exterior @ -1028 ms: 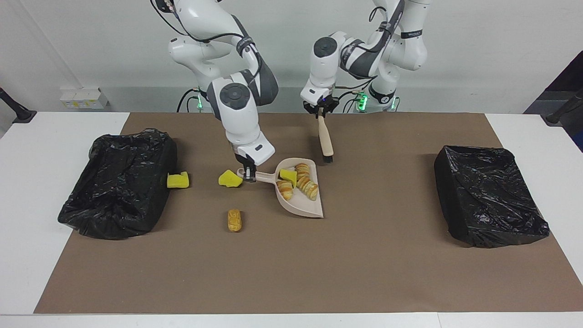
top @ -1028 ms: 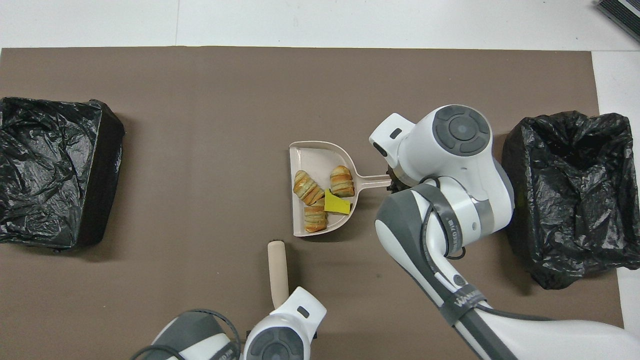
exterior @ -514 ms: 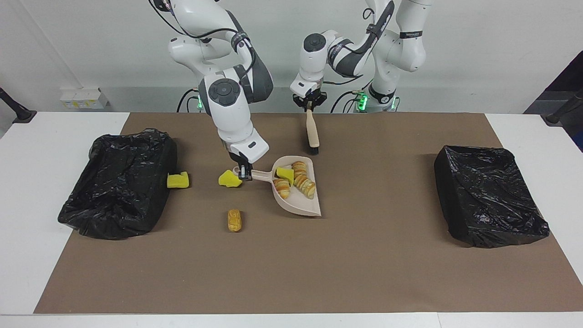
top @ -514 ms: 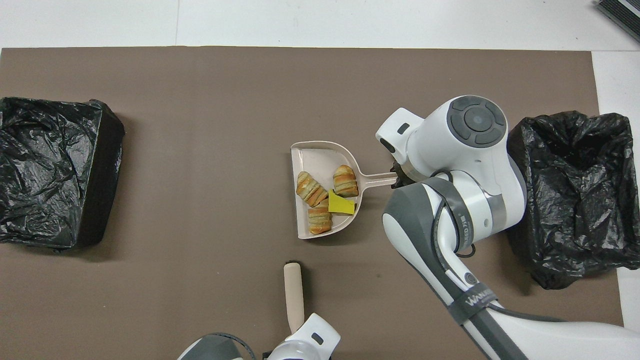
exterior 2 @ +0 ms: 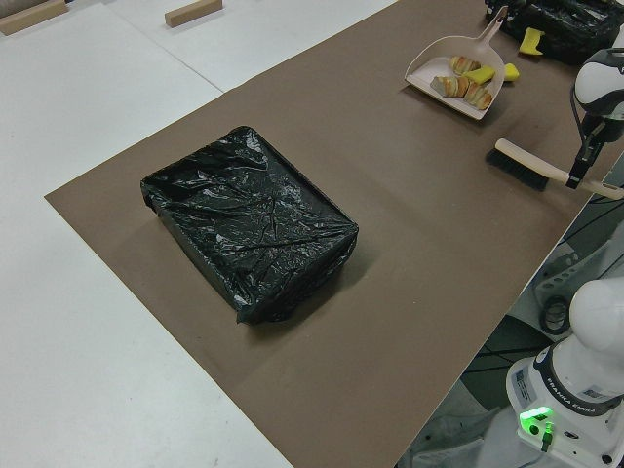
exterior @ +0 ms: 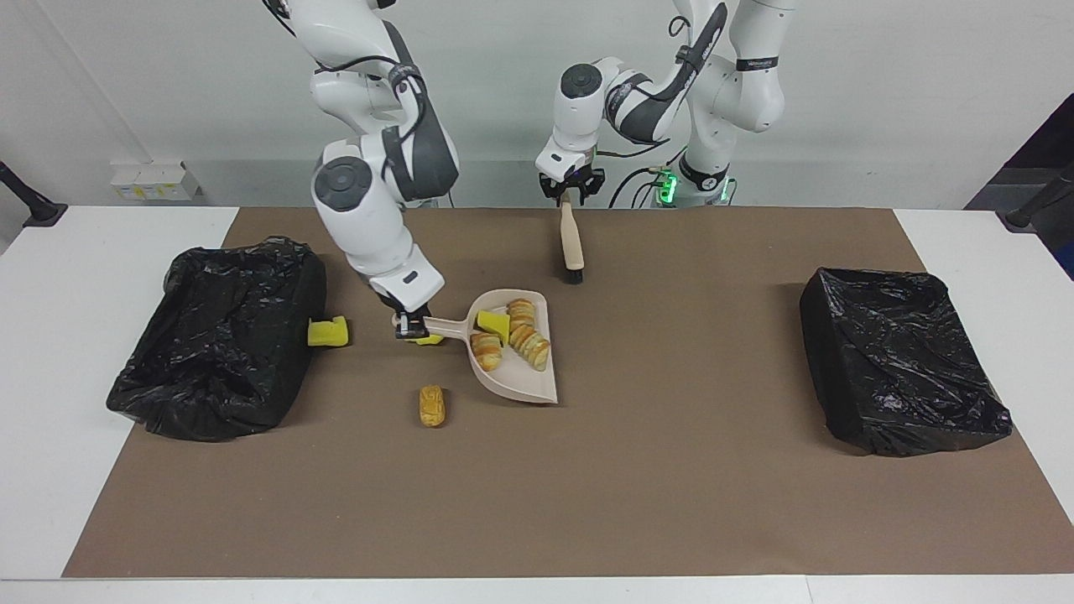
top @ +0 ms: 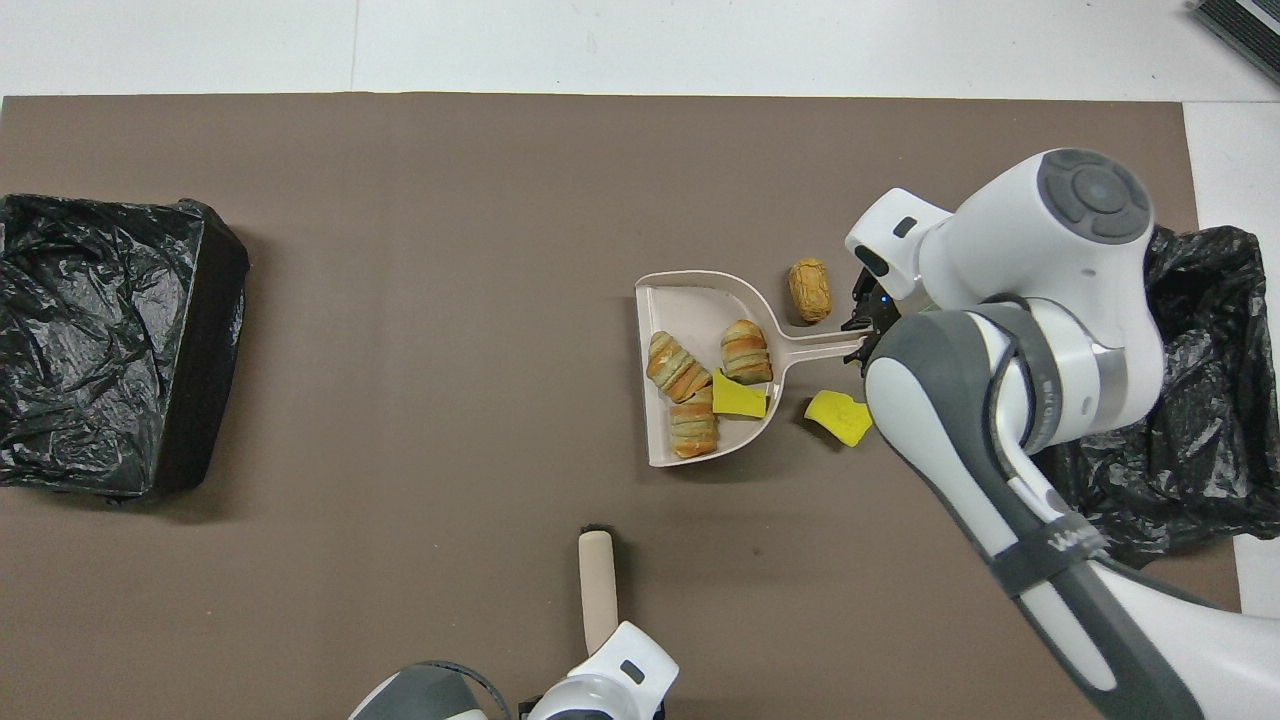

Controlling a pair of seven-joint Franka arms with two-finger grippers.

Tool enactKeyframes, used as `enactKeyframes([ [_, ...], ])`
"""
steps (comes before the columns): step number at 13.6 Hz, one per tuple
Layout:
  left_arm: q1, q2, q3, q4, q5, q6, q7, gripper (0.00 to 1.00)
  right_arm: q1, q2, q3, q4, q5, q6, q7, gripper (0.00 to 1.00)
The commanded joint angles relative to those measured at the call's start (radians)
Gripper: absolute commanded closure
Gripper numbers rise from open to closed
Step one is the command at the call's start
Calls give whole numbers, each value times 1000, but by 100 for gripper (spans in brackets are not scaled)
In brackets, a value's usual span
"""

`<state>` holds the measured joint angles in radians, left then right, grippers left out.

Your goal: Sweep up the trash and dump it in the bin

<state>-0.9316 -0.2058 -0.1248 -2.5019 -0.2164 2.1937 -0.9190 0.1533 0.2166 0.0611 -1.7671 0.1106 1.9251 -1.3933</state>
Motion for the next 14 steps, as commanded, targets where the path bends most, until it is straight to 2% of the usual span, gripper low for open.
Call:
enactKeyframes([
  [1,69,32,10,66,18,-14,93,0,-61,-19,10,90,40,-119,-47,100],
  [3,147,54,10,144,116,-63,173,0,-101,-19,8,168,43,-213,-49,100],
  [5,244,74,10,242,205,-121,309,0,-129,-48,2,204,46,-271,-46,100],
  [9,491,91,13,521,215,-288,620,0,-253,-106,-1,212,46,-356,-49,100],
  [14,715,82,19,814,215,-555,928,0,-444,-123,-3,236,35,-426,-137,100],
])
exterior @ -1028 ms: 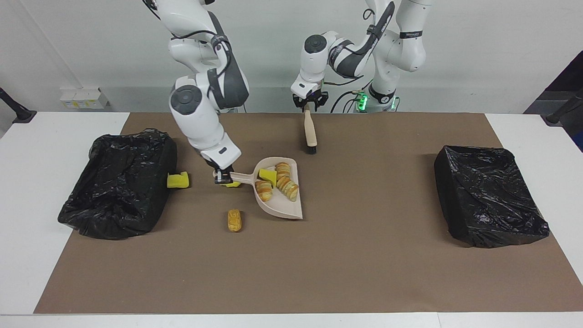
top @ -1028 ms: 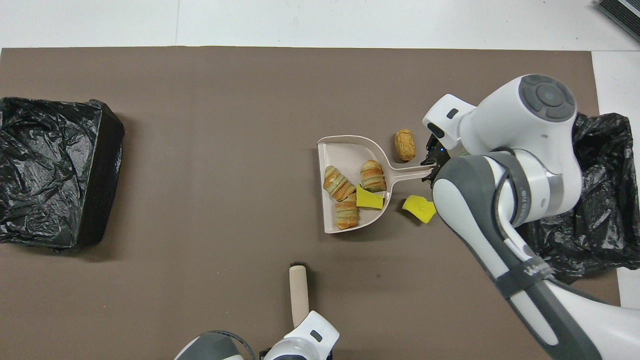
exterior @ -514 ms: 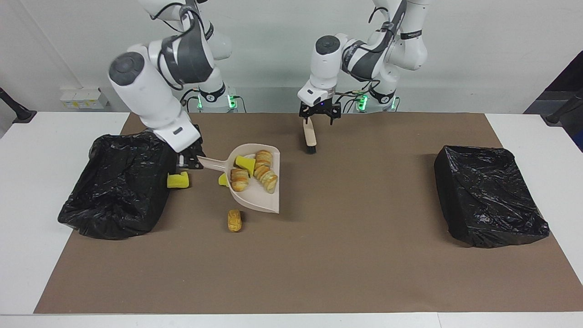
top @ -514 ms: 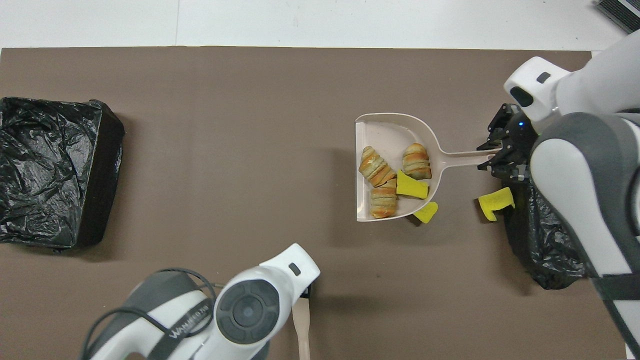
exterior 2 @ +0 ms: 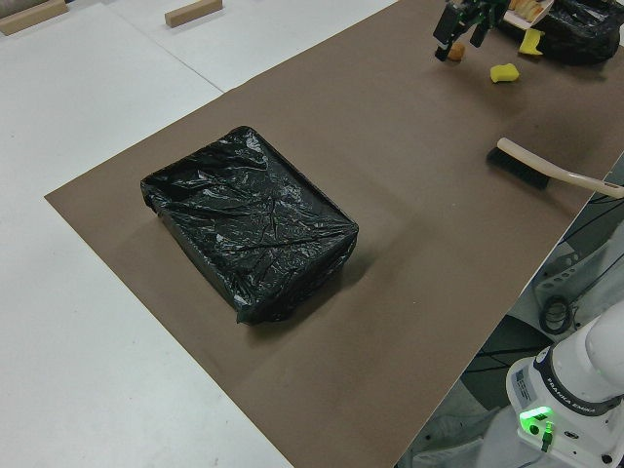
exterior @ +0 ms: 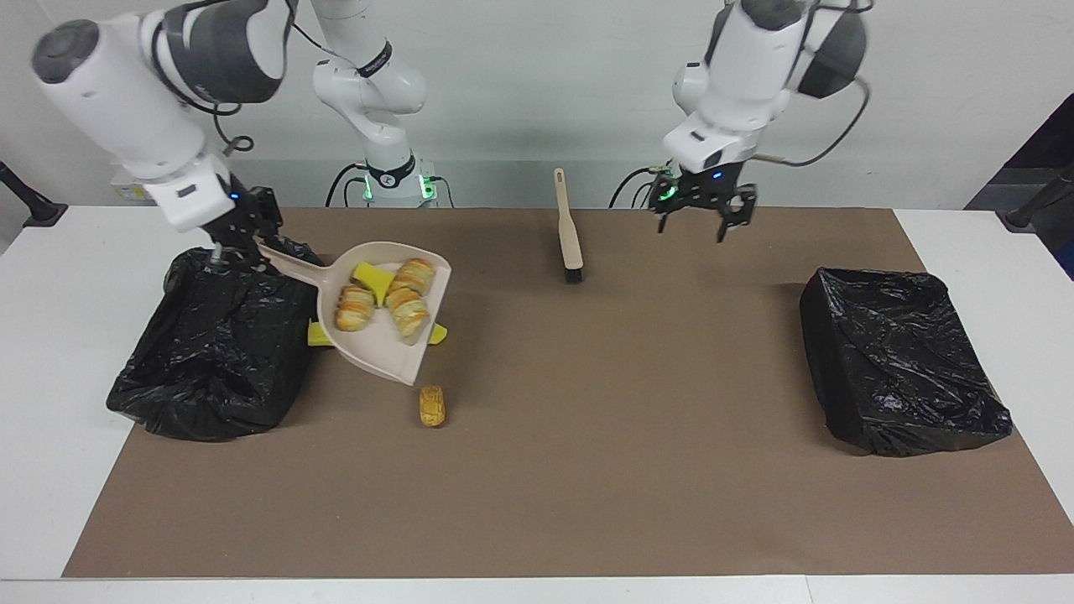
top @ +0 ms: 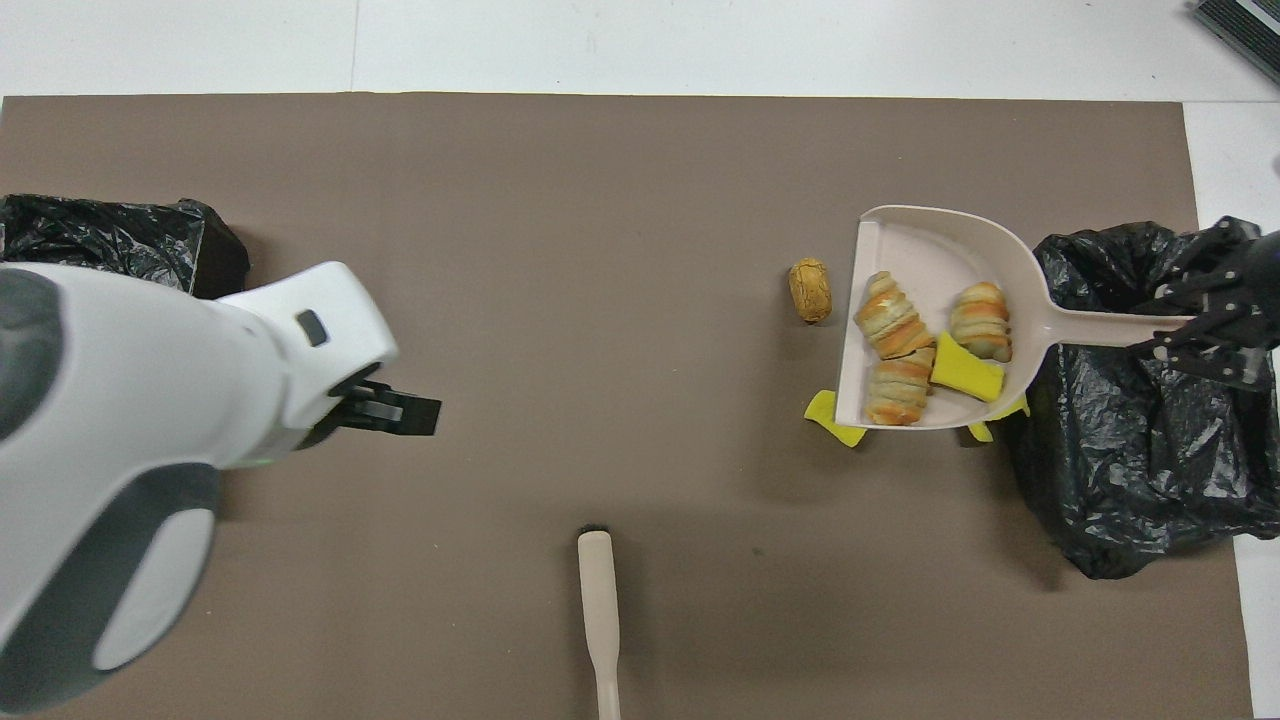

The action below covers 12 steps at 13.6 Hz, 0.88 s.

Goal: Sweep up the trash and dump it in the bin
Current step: 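Tilt the dustpan over the black bag with the right gripper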

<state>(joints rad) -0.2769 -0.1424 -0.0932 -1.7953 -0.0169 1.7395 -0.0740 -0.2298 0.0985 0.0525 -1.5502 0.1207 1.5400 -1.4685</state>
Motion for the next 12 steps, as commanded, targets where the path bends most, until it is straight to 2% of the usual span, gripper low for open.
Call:
enactKeyframes([
  [1,99,24,-14,169,20,-156,130,0,-86,-5,6,21,20,-50,-91,100],
  [4,150,59,-14,310,127,-256,204,0,-147,-5,3,21,5,-64,-139,100],
  [8,174,177,-8,493,126,-357,250,0,-232,-14,1,21,-84,-54,-170,100],
  [10,203,187,-6,504,65,-362,247,0,-275,-19,4,21,-151,-44,-190,100],
  [12,218,150,9,478,18,-356,243,0,-299,-17,4,22,-220,24,-219,100],
])
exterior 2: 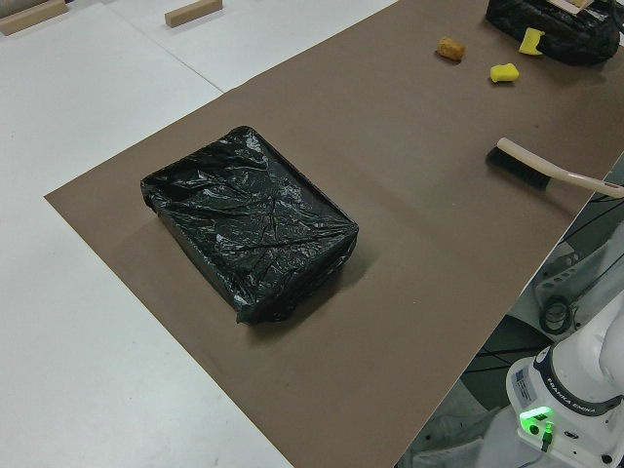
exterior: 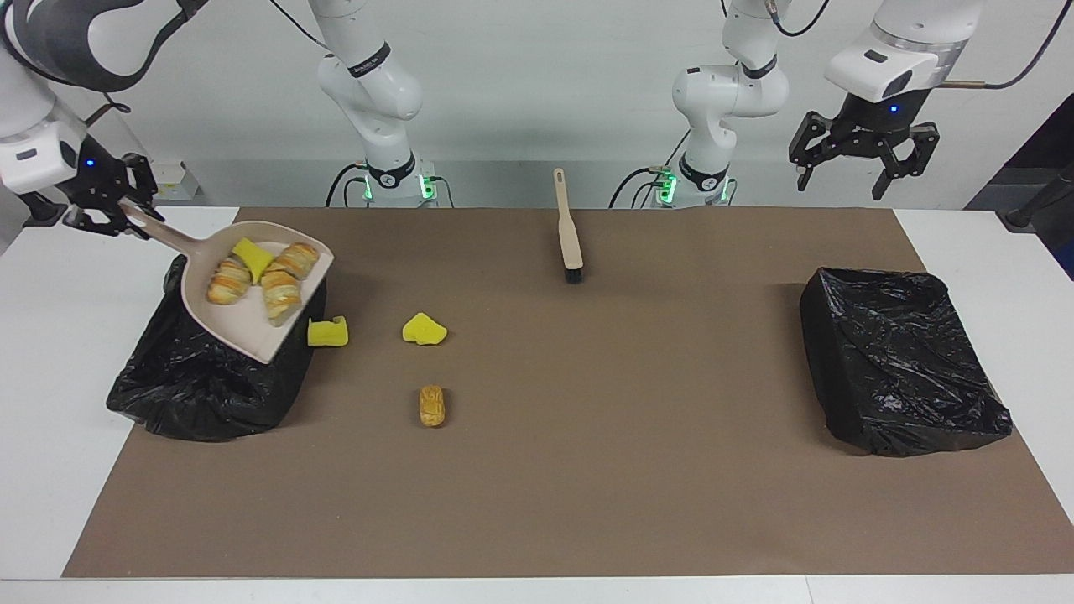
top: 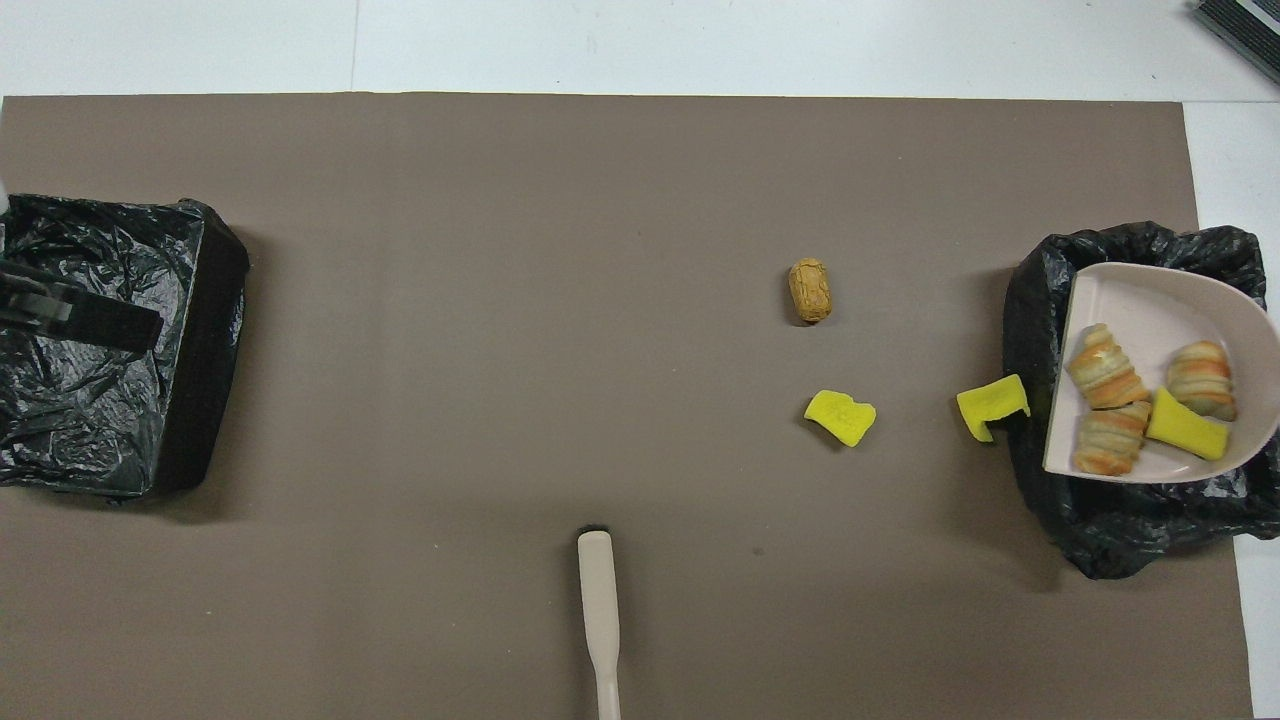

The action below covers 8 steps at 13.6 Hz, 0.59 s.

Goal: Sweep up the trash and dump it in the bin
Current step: 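Tilt the dustpan over the black bag with the right gripper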

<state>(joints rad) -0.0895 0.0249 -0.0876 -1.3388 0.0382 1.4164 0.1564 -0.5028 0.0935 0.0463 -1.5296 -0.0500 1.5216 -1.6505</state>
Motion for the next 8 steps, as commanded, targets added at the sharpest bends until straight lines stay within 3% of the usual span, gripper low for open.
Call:
enactKeyframes([
  [1,34,-31,5,-3,-37,-31,9,0,-40,-12,11,2,-72,69,-70,100],
  [4,42,-89,6,-88,-35,-27,5,0,-57,-15,7,20,-150,103,-136,100],
  [8,57,-86,8,-86,-37,2,6,0,-43,-44,14,8,-320,157,-134,100],
])
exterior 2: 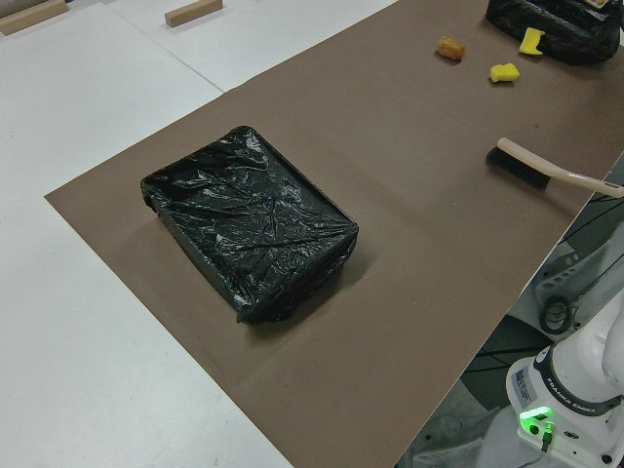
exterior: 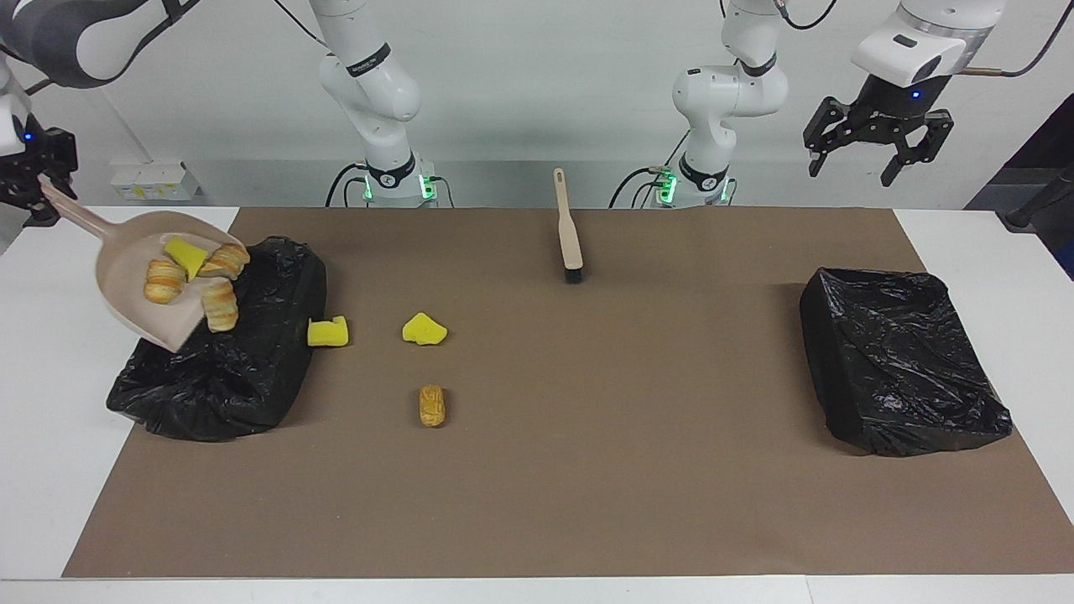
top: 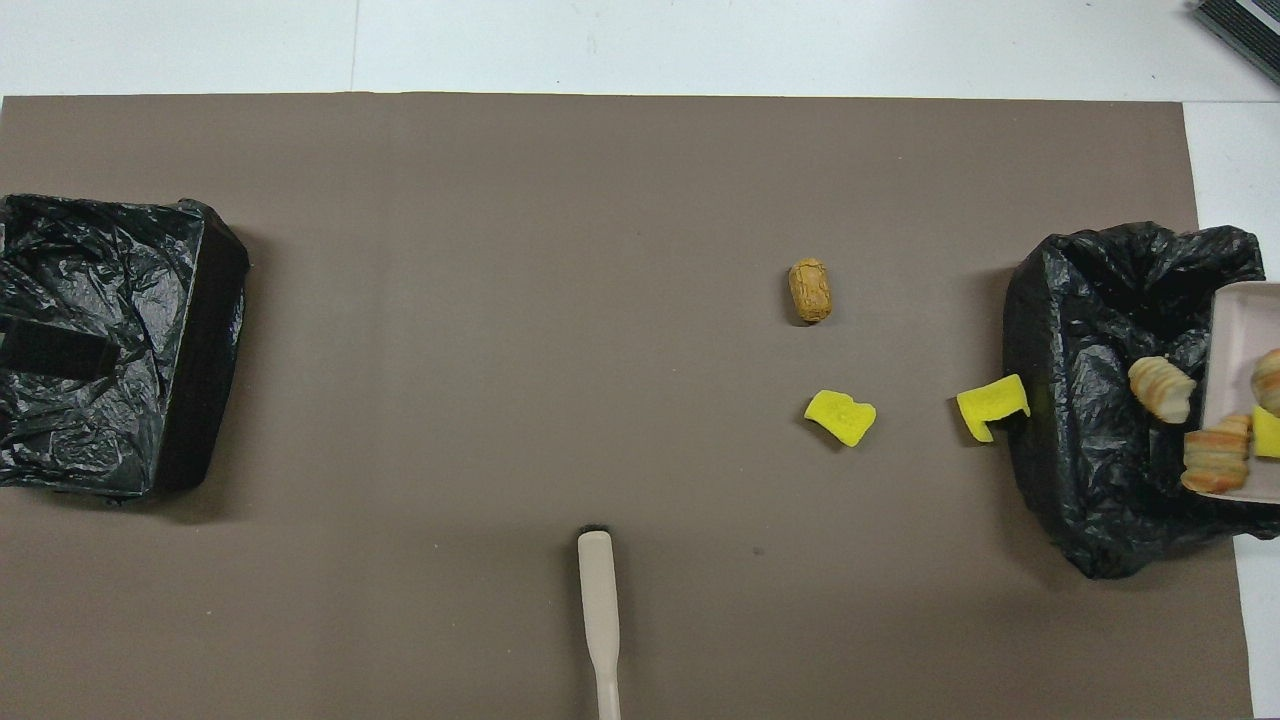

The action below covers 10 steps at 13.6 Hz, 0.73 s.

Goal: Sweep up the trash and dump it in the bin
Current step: 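Tilt the dustpan over the black bag with the right gripper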

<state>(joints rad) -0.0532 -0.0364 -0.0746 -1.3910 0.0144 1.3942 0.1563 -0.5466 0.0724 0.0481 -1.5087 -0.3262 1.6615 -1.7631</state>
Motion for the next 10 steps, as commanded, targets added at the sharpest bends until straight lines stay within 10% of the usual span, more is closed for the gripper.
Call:
enactKeyframes([
  [1,21,-25,-4,-36,-11,25,6,0,8,-25,21,-12,-80,17,-13,100],
  [10,19,-26,-5,-36,-8,11,11,0,192,-54,27,-33,-364,-54,53,100],
])
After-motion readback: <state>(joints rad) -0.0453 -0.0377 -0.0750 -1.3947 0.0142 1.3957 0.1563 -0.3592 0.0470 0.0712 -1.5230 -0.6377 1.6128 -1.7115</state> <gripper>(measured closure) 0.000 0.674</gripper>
